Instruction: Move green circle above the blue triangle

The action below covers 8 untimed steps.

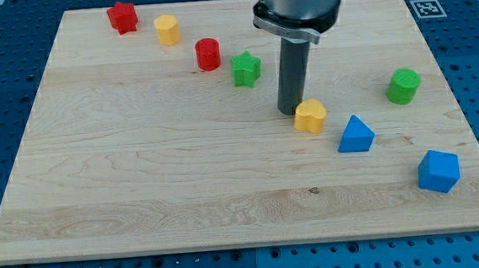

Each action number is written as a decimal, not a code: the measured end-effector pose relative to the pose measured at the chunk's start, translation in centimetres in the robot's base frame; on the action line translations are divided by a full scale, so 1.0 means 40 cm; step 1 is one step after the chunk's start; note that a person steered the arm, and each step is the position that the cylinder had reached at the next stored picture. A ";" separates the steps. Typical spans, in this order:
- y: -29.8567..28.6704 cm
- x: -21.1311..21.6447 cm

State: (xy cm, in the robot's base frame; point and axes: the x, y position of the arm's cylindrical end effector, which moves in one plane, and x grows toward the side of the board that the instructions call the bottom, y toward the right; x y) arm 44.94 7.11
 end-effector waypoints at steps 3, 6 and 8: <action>0.047 -0.136; 0.468 -0.219; 0.593 -0.062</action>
State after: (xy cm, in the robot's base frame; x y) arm 42.45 30.81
